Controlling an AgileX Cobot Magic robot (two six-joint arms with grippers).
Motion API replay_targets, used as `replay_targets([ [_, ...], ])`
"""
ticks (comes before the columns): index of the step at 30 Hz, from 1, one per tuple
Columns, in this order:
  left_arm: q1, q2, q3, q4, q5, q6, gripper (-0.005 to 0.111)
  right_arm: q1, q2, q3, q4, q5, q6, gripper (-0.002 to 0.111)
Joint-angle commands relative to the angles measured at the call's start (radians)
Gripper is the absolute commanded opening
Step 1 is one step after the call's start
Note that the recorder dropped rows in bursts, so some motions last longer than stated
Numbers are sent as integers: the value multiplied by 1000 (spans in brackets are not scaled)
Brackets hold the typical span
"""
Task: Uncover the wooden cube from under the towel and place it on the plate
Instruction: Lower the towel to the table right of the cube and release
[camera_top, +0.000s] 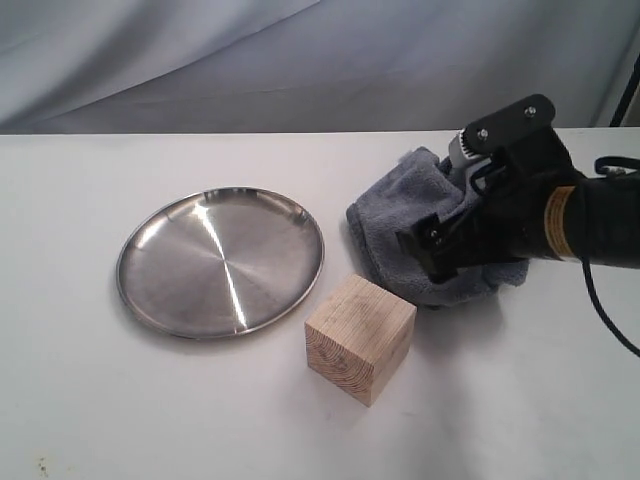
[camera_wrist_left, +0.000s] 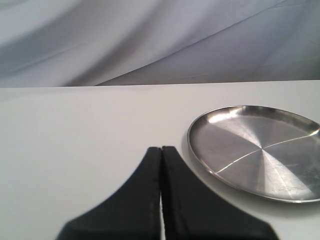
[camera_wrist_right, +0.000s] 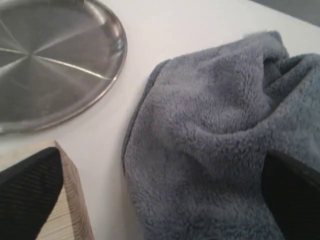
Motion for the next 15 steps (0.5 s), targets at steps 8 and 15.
replay_targets([
  [8, 2, -2, 4, 0, -9, -7, 0, 17, -117, 20, -102, -195, 6, 105],
  [15, 2, -2, 4, 0, -9, -7, 0, 17, -314, 22, -207, -359, 153, 105],
])
